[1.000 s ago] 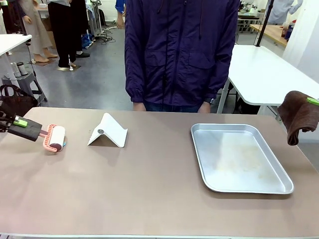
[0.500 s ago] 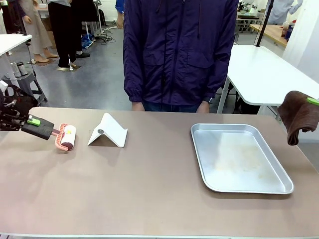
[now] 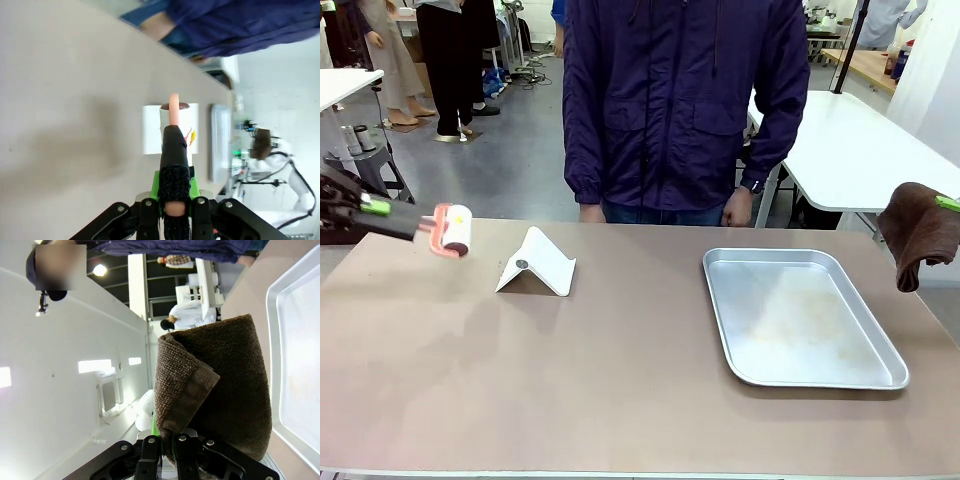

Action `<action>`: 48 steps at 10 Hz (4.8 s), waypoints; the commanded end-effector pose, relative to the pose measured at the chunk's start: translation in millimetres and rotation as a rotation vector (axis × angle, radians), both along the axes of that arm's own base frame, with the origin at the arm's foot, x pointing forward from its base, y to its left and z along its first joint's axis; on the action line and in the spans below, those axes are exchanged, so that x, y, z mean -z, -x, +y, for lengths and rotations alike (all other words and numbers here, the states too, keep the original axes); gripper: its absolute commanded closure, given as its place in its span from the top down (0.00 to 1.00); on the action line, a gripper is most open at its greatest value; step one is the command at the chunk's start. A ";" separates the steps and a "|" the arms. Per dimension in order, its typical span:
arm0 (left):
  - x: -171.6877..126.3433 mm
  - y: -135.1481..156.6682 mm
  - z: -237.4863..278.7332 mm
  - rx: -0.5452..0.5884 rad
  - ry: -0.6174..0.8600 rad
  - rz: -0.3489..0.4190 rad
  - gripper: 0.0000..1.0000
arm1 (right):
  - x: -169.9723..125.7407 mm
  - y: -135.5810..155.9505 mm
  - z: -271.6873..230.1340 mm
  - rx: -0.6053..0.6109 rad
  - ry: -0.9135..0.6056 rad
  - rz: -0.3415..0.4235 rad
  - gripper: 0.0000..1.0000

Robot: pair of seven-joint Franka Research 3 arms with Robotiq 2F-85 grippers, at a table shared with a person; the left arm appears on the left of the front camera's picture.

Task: Clean the surface of the table.
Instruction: Clean the area not pointed to by the person, then return the Lint Roller and towel to their original positions.

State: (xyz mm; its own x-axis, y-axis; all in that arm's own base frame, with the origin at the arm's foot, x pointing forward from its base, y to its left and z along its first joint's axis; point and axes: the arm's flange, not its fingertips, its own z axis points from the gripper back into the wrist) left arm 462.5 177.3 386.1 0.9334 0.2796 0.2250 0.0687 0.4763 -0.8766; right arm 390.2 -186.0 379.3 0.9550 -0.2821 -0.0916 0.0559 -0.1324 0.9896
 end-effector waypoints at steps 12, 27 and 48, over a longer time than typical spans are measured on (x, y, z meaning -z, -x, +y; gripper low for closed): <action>-5.9 137.1 120.7 0.166 0.293 -0.068 0.22 | -6.5 -0.1 -1.3 -0.015 -0.005 0.006 0.00; -40.5 138.7 78.1 0.188 0.243 -0.072 0.22 | -24.4 -8.8 47.2 -0.081 0.058 -0.045 0.07; -96.0 82.2 -20.0 0.265 0.151 -0.033 0.22 | -52.1 -54.7 180.4 -0.079 0.049 -0.159 0.07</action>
State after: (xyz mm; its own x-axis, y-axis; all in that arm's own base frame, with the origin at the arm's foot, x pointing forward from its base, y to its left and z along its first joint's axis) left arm 379.1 172.9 474.1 0.9662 0.0302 0.2560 0.2383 0.2738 -0.9318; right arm 439.4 -35.2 425.9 0.9855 -0.1643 0.0426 -0.0610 -0.1091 0.9922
